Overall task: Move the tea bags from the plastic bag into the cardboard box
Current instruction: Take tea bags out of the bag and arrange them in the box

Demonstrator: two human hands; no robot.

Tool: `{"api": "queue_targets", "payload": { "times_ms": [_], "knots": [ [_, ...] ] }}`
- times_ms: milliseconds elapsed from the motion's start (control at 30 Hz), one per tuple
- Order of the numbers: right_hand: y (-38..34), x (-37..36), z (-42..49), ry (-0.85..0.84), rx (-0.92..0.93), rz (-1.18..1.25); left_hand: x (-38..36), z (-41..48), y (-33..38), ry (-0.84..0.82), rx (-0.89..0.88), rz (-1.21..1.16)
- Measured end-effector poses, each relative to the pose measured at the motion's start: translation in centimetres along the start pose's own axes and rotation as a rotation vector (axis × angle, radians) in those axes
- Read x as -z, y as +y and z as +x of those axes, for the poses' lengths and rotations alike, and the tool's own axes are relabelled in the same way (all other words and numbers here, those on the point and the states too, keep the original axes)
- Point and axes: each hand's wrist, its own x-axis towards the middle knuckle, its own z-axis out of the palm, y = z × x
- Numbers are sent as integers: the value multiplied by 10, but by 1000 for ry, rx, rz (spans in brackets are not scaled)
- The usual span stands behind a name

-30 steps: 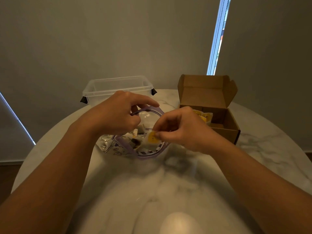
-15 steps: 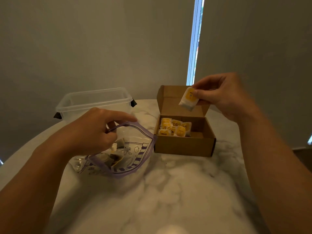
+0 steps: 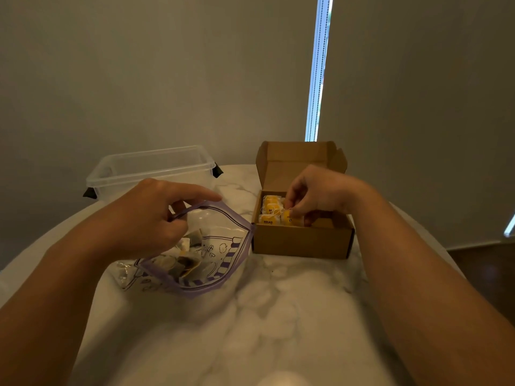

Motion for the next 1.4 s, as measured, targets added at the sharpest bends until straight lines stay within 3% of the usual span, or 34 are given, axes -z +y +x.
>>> {"api": "queue_targets", "payload": {
  "times_ms": [133, 367, 600, 700, 867, 1000, 1167, 1400],
  "knots": [
    [3, -9, 4, 43, 2, -134, 0, 0, 0, 2, 0, 11],
    [15, -3, -7, 322, 72, -222, 0, 0, 2, -14, 28, -5],
    [-3, 1, -34, 457, 200, -103, 1, 0, 5, -24, 50, -16],
    [-25, -8, -53, 379, 314, 98, 2, -1, 5, -17, 56, -16],
    [-59, -39, -70, 85, 446, 280, 1, -1, 6, -20, 62, -12],
    [-67, -76, -58, -30, 472, 174, 1, -1, 5, -23, 49, 0],
    [-70, -116, -42, 59, 586, -155, 1, -1, 5, -27, 50, 17],
    [-75, -140, -21, 1, 598, -402, 1, -1, 6, -31, 43, 3]
  ]
}}
